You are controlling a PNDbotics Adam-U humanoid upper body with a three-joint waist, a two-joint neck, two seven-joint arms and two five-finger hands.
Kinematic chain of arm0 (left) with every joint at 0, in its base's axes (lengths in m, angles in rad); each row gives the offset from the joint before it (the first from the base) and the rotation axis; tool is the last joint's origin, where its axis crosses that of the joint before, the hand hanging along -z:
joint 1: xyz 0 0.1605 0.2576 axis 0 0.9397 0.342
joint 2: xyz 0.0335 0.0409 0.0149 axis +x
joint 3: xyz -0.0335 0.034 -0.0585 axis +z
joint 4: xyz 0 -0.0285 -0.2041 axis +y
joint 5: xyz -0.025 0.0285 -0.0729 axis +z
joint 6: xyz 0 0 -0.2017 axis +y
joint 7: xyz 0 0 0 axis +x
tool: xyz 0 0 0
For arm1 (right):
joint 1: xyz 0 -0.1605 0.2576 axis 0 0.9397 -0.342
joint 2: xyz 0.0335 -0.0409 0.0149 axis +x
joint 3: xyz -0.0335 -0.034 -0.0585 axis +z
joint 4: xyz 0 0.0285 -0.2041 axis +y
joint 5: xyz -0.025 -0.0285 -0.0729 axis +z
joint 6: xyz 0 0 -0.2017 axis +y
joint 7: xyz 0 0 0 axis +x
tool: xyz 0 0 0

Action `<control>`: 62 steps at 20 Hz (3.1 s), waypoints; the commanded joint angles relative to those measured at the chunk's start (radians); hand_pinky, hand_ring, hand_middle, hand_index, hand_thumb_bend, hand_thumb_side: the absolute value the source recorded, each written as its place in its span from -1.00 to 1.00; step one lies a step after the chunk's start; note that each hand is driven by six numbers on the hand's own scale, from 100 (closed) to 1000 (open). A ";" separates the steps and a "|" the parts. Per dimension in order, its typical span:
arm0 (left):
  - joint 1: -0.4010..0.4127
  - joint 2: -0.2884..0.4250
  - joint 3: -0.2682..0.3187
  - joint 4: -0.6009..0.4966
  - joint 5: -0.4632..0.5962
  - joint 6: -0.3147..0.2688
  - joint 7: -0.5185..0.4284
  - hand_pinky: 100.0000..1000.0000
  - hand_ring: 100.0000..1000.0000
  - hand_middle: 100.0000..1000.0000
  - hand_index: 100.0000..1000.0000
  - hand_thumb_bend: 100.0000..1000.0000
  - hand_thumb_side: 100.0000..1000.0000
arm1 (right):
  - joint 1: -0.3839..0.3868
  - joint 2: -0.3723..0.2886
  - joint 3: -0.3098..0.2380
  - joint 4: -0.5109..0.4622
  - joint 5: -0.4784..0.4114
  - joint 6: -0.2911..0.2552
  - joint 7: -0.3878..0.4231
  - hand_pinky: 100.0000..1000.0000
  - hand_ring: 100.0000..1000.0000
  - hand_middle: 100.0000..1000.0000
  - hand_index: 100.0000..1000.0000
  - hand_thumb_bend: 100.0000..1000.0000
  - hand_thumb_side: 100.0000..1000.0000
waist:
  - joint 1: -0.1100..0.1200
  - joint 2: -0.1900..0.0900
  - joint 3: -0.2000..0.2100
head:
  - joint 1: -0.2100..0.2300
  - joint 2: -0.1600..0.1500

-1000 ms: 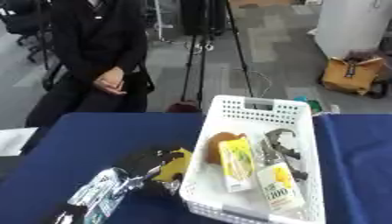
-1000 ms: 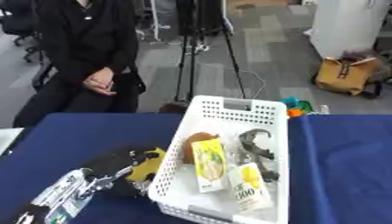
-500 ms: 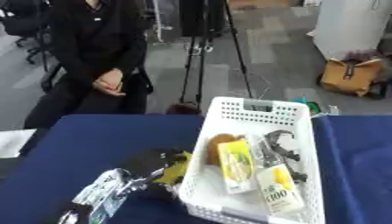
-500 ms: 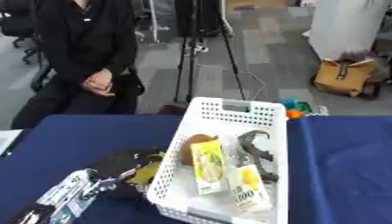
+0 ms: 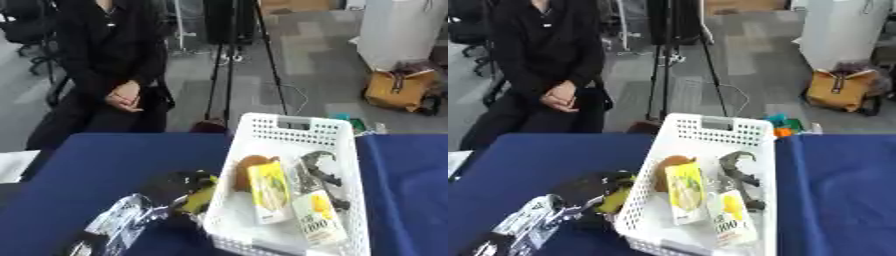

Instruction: Pick up objects on the table and place them in the box.

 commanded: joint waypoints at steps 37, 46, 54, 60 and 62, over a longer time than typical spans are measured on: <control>-0.028 -0.021 0.017 0.125 0.005 0.007 -0.061 0.13 0.66 0.77 1.00 -1.00 -0.52 | -0.018 -0.007 -0.003 -0.023 -0.017 -0.001 -0.017 0.08 -0.05 -0.13 0.23 -1.00 0.77 | -0.005 -0.013 -0.006 | 0.010 -0.017; -0.033 -0.023 0.015 0.125 0.021 0.013 -0.045 -0.05 0.54 0.61 1.00 -1.00 -0.64 | -0.019 -0.006 -0.003 -0.023 -0.016 -0.001 -0.017 0.09 -0.05 -0.13 0.23 -1.00 0.77 | -0.005 -0.014 -0.004 | 0.010 -0.020; -0.036 -0.026 0.015 0.127 0.041 0.022 -0.042 -0.21 0.40 0.39 0.82 -1.00 -0.67 | -0.018 -0.006 -0.004 -0.023 -0.015 0.001 -0.018 0.09 -0.05 -0.13 0.23 -1.00 0.77 | -0.005 -0.014 -0.004 | 0.011 -0.020; -0.037 -0.022 0.012 0.109 0.080 0.027 -0.061 -0.27 0.36 0.35 0.72 -1.00 -0.68 | -0.016 -0.005 -0.004 -0.023 -0.014 0.002 -0.018 0.09 -0.05 -0.13 0.23 -1.00 0.76 | -0.004 -0.018 -0.002 | 0.011 -0.017; -0.038 -0.018 0.010 0.097 0.090 0.032 -0.071 -0.27 0.36 0.35 0.72 -1.00 -0.68 | -0.015 -0.005 -0.004 -0.023 -0.014 0.002 -0.018 0.09 -0.05 -0.13 0.23 -1.00 0.76 | -0.004 -0.019 -0.001 | 0.009 -0.016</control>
